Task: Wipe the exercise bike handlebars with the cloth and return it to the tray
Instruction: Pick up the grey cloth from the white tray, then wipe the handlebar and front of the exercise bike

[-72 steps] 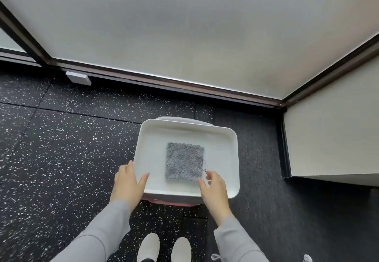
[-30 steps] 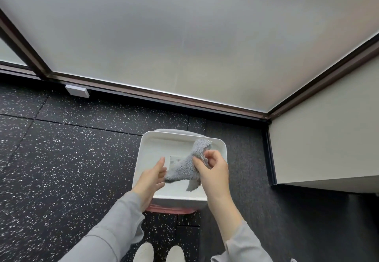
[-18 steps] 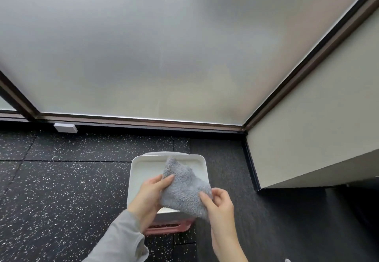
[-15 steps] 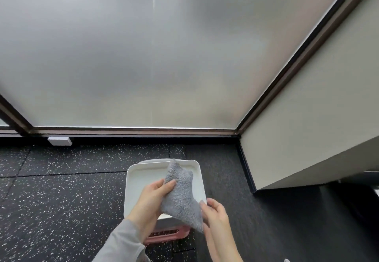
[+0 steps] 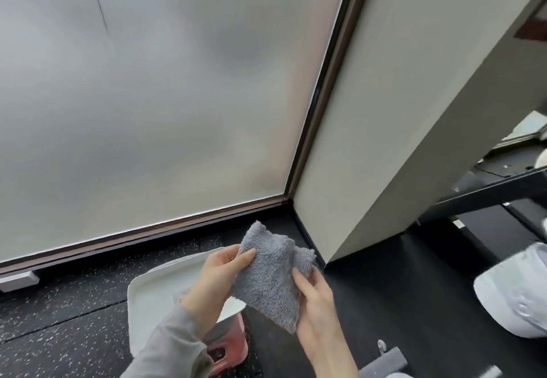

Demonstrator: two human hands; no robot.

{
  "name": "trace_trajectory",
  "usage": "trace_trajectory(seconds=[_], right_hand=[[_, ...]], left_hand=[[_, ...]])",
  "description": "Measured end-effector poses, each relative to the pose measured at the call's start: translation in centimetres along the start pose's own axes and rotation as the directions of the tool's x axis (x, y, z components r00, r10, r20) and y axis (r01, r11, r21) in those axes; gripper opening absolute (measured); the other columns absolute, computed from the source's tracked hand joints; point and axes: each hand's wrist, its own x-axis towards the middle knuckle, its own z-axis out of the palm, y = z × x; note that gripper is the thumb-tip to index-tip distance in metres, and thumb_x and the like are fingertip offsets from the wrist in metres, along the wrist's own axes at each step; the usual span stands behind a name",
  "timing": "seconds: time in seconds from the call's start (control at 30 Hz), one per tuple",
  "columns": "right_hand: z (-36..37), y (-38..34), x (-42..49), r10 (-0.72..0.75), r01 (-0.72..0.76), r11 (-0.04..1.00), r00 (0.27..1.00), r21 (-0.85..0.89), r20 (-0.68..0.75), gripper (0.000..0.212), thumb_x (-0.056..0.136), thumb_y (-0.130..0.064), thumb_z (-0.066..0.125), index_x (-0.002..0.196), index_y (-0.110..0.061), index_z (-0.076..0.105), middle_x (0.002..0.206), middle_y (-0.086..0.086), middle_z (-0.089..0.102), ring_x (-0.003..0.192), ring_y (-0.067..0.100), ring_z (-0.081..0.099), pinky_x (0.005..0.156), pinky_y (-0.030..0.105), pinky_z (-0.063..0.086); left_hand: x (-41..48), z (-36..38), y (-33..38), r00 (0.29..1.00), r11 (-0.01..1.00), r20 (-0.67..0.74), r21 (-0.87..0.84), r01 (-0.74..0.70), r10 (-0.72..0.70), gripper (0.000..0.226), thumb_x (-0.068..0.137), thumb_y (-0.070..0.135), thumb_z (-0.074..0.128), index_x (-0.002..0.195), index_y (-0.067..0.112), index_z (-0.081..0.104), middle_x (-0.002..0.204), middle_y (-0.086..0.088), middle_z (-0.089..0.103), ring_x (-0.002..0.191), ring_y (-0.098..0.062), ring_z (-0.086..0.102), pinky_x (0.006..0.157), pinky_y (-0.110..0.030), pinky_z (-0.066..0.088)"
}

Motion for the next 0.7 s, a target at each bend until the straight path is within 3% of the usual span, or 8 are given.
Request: trace_trajectory(seconds=[0.1,0.17,0.3,0.37,0.47,0.57,0.7], right_hand=[[-2.1,-2.8,-2.4,-0.243,0.217,0.96,0.959,-0.175,-0.144,0.018,0.086,-0.005,0.062,0.104,-0.008,0.063,0.104,0.017,0.071,0.096,0.032,0.068,0.085,0.049,0.056],[-3.2,-4.4,-4.2,-0.449,0.347,0.846,0.873,-0.404,-0.19,0.012,0.084,-0.007,0.066,0.095,-0.012,0.065,0.095,0.011,0.072,0.092,0.025,0.068,0.087,0.045,0.055],[-5.3,-7.6,-7.8,-0.738,0.442,0.554,0.652,-0.706,-0.171,0.008,0.082,-0.008,0.068,0.085,-0.013,0.064,0.077,-0.006,0.069,0.075,-0.003,0.063,0.068,0.01,0.047],[-6.2,-9.1,-9.7,-0.806,0.467,0.471,0.573,-0.748,-0.149,0.009,0.082,-0.006,0.068,0.087,-0.013,0.065,0.077,-0.005,0.068,0.074,0.0,0.063,0.065,0.003,0.044],[-7.2,-10.9,-12.6,-0.856,0.501,0.371,0.511,-0.782,-0.078,0.012,0.083,-0.005,0.065,0.094,-0.009,0.069,0.084,0.001,0.069,0.079,0.006,0.064,0.071,0.007,0.046],[-8.7,-12.1,-15.6,-0.886,0.543,0.291,0.463,-0.788,-0.008,0.018,0.086,-0.006,0.063,0.101,-0.009,0.07,0.091,-0.001,0.069,0.086,0.007,0.064,0.079,0.016,0.05],[-11.2,-12.6,-19.1,-0.87,0.579,0.297,0.492,-0.76,0.034,0.02,0.087,-0.017,0.063,0.105,-0.013,0.07,0.099,-0.007,0.066,0.095,0.001,0.061,0.084,0.013,0.048]], left_hand=[[-0.9,4.1,-0.4,0.998,0.996,-0.041,0.076,-0.041,0.044,0.018,0.087,0.013,0.059,0.095,0.0,0.068,0.082,-0.007,0.072,0.072,-0.015,0.066,0.064,-0.026,0.052],[-1.8,6.7,-1.0,0.99,0.988,-0.079,0.119,-0.104,0.113,0.012,0.087,0.011,0.06,0.087,0.005,0.07,0.074,-0.002,0.072,0.068,-0.013,0.065,0.059,-0.021,0.053],[-4.5,12.3,-2.3,0.967,0.954,-0.057,0.191,-0.233,0.248,0.022,0.085,0.01,0.062,0.073,0.023,0.074,0.07,0.006,0.075,0.069,-0.007,0.067,0.064,-0.022,0.054],[-6.1,14.9,-2.7,0.953,0.925,0.031,0.235,-0.299,0.3,0.024,0.087,0.008,0.06,0.074,0.024,0.072,0.074,0.002,0.072,0.072,-0.01,0.064,0.068,-0.028,0.053],[-8.4,18.6,-3.4,0.924,0.877,0.164,0.294,-0.38,0.346,0.024,0.088,0.002,0.055,0.079,0.019,0.067,0.081,-0.004,0.065,0.081,-0.014,0.056,0.075,-0.032,0.046],[-11.4,22.2,-4.4,0.902,0.864,0.277,0.294,-0.408,0.332,0.021,0.09,0.0,0.051,0.1,0.013,0.065,0.083,0.005,0.072,0.082,-0.003,0.063,0.073,-0.014,0.049],[-15.6,25.6,-5.9,0.882,0.894,0.35,0.202,-0.401,0.316,0.038,0.092,0.003,0.049,0.113,0.034,0.058,0.105,0.026,0.068,0.102,0.01,0.059,0.081,-0.004,0.045]])
